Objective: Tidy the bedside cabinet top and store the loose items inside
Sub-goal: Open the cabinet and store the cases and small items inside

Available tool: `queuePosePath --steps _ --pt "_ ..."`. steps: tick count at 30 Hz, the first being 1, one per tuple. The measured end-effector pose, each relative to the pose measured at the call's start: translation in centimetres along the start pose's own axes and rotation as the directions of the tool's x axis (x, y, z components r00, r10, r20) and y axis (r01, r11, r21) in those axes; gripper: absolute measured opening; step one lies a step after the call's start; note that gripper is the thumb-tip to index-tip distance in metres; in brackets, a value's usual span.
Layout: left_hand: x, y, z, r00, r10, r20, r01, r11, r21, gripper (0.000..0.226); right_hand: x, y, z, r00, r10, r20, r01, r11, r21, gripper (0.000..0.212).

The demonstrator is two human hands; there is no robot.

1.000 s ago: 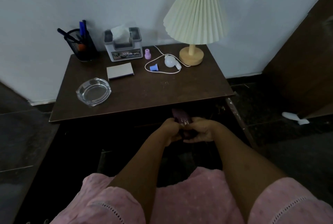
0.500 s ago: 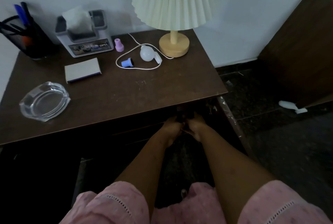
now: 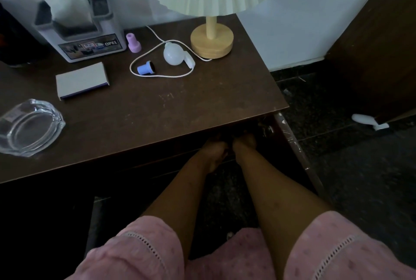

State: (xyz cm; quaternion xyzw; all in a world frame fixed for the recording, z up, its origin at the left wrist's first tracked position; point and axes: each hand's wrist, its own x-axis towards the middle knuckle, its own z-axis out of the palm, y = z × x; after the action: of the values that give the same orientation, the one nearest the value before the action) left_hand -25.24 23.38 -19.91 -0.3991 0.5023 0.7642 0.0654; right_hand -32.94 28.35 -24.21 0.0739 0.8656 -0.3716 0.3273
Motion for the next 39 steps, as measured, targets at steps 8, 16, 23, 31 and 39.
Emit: queuePosePath --steps 8,16,23,31,39 --pt "0.6 -0.2 -0.3 0.997 -0.079 -0.012 0.079 0.996 -0.035 0.04 -0.2 -0.3 0.7 0.999 -0.01 -0.052 0.021 0.976 0.217 0.04" --pt "-2.3 1.2 -0.5 0.998 -0.06 0.003 0.06 0.997 0.056 0.038 -2.4 -1.9 -0.6 0.998 -0.036 -0.058 0.032 0.997 -0.071 0.046" --pt "-8.1 3.1 -1.7 0.999 0.028 -0.016 -0.016 0.861 0.508 0.033 -8.6 -3.1 -2.7 0.957 -0.125 0.262 0.269 0.723 -0.637 0.038" --pt "-18.1 8.9 -6.7 0.999 -0.026 -0.021 0.031 0.496 0.868 0.015 -18.9 -8.4 -1.1 0.778 0.034 0.628 0.463 0.644 -0.609 0.026" --pt "-25.3 9.6 -19.2 0.834 0.378 -0.403 -0.106 0.825 0.555 0.026 -26.1 -12.9 5.1 0.551 -0.56 0.618 0.796 0.575 -0.189 0.02"
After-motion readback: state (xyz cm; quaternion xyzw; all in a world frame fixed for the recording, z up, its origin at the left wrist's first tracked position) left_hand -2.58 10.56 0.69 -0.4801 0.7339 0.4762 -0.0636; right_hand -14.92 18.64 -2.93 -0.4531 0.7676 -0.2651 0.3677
